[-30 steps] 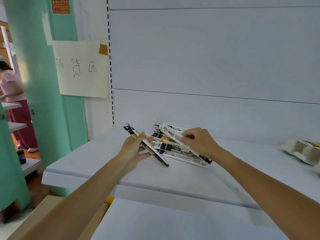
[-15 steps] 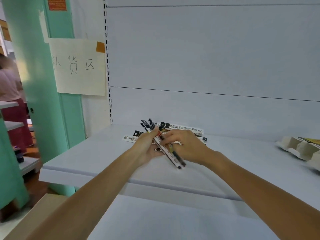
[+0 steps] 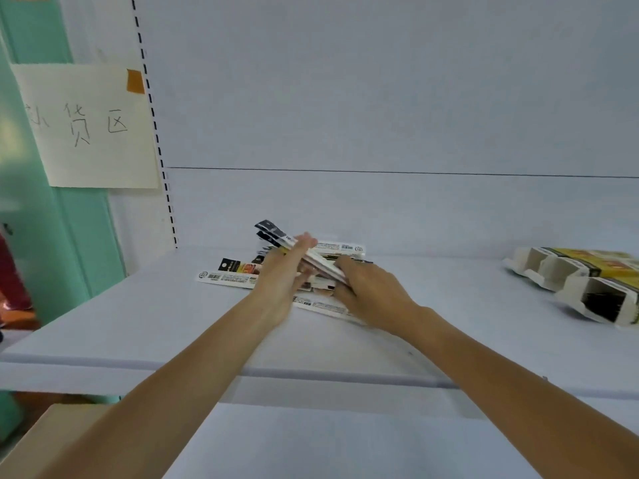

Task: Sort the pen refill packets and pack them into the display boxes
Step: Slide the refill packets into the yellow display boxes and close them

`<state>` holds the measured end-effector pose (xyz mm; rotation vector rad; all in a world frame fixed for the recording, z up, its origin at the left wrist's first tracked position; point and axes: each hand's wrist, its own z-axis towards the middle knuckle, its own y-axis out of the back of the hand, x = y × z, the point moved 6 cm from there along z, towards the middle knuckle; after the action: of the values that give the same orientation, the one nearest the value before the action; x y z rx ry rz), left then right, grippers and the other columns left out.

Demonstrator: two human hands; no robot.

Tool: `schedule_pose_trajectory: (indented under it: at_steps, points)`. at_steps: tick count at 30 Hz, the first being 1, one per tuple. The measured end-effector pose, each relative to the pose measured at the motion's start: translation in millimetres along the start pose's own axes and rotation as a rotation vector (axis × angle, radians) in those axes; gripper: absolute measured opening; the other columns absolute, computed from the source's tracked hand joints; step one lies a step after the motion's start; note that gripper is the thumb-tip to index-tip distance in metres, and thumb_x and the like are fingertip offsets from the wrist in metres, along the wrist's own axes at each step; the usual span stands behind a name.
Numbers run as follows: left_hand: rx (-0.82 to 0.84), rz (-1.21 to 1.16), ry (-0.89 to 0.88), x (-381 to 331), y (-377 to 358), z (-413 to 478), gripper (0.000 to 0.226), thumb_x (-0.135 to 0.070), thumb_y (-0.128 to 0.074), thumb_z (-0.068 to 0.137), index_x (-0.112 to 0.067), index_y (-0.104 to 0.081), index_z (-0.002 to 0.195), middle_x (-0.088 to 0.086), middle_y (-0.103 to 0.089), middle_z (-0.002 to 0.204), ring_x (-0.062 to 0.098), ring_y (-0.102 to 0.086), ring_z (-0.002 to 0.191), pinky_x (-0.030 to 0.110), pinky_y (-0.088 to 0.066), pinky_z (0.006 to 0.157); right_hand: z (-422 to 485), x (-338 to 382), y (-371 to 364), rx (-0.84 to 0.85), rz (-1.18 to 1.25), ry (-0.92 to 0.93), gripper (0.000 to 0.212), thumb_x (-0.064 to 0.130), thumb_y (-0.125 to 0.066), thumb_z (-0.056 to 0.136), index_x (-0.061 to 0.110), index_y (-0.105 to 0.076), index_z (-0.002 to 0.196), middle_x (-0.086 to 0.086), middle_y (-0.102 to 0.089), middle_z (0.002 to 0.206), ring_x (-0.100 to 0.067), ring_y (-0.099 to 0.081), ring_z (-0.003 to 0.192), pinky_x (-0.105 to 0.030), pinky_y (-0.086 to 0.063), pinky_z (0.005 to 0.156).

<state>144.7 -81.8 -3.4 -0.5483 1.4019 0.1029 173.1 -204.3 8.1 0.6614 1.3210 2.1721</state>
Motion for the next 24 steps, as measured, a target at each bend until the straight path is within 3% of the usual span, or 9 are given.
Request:
schedule_pose_trajectory:
  at_steps: [2,4,6,8,9,12,16,20,24]
  points:
    - [-0.255,0.315,-0.225,-22.2,10.9,-1.9,0.066,-0.046,-0.063,0.082,-0.013,-0.04,0.134,0.003,-0.044,0.139,0.016,-0.046,0.122,0.034,-0.037,0.105,-6.3,-20.2,15.8,-0.06,-0.061,-0.016,0.018,0.023,-0.036,0.095,0.01,-0.043,0.105,-0.007,-0.058,0.099,-0.028,-0.049,0.078,-0.032,-0.032,0.063]
    - [-0.395,0.682,-0.738,-58.5,4.8,-19.0,0.075,-0.047,-0.063,0.081,-0.014,-0.031,0.14,0.004,-0.033,0.144,0.019,-0.031,0.133,0.032,-0.026,0.108,-14.1,-39.7,29.8,-0.045,-0.127,-0.014,0.018,0.021,-0.034,0.094,0.01,-0.043,0.105,-0.005,-0.057,0.094,-0.025,-0.046,0.073,-0.032,-0.032,0.063]
    - [-0.056,1.344,-1.156,-55.1,-46.8,-29.3,0.068,-0.049,-0.053,0.08,-0.016,-0.037,0.137,0.005,-0.044,0.137,0.023,-0.037,0.129,0.036,-0.026,0.106,-20.0,-55.8,37.1,-0.004,-0.148,0.004,0.018,0.02,-0.035,0.093,0.01,-0.045,0.104,-0.001,-0.051,0.087,-0.024,-0.043,0.073,-0.031,-0.03,0.064]
    - [0.305,1.871,-1.033,-12.6,-82.7,-22.5,0.055,-0.048,-0.042,0.089,-0.022,-0.035,0.138,-0.002,-0.053,0.128,0.022,-0.051,0.117,0.034,-0.037,0.095,-24.2,-68.0,41.8,0.014,-0.124,0.041,0.017,0.019,-0.039,0.091,0.01,-0.049,0.102,0.003,-0.048,0.084,-0.023,-0.043,0.075,-0.03,-0.029,0.064]
    - [0.328,1.967,-0.937,0.7,-92.4,-19.1,0.048,-0.044,-0.036,0.094,-0.022,-0.036,0.136,-0.003,-0.055,0.125,0.022,-0.055,0.112,0.033,-0.041,0.085,-26.6,-75.3,44.9,0.017,-0.091,0.059,0.016,0.019,-0.043,0.09,0.011,-0.051,0.102,0.004,-0.05,0.086,-0.022,-0.046,0.078,-0.03,-0.03,0.066]
    - [0.24,1.814,-0.902,15.4,-122.5,-17.0,0.043,-0.039,-0.023,0.095,-0.014,-0.044,0.124,0.005,-0.058,0.11,0.029,-0.058,0.099,0.035,-0.042,0.071,-40.1,-115.6,62.2,-0.006,0.055,0.081,0.032,0.028,-0.056,0.088,0.02,-0.053,0.119,0.007,-0.057,0.106,-0.013,-0.049,0.1,-0.026,-0.034,0.082]
    - [0.239,1.654,-0.801,34.5,-170.1,-13.6,0.026,-0.032,-0.032,0.099,-0.015,-0.043,0.116,0.005,-0.054,0.099,0.03,-0.056,0.091,0.036,-0.04,0.076,-76.6,-195.1,110.4,-0.032,0.012,0.004,0.053,0.043,-0.052,0.09,0.028,-0.038,0.139,0.008,-0.046,0.137,-0.01,-0.035,0.127,-0.029,-0.025,0.105]
    - [0.212,1.563,-0.776,54.2,-222.4,-20.7,0.02,-0.032,-0.035,0.098,-0.019,-0.045,0.109,0.0,-0.052,0.092,0.027,-0.055,0.088,0.034,-0.038,0.072,-123.5,-278.8,153.2,-0.031,-0.104,-0.089,0.049,0.04,-0.046,0.094,0.025,-0.039,0.14,0.003,-0.042,0.143,-0.014,-0.032,0.132,-0.031,-0.023,0.107]
    - [0.259,1.646,-0.746,80.7,-255.1,-32.3,0.021,-0.034,-0.038,0.096,-0.023,-0.046,0.112,-0.003,-0.054,0.096,0.023,-0.055,0.094,0.029,-0.03,0.07,-163.7,-349.1,161.8,-0.032,-0.19,-0.172,0.043,0.042,-0.045,0.094,0.021,-0.051,0.131,0.0,-0.053,0.133,-0.018,-0.043,0.122,-0.032,-0.032,0.097]
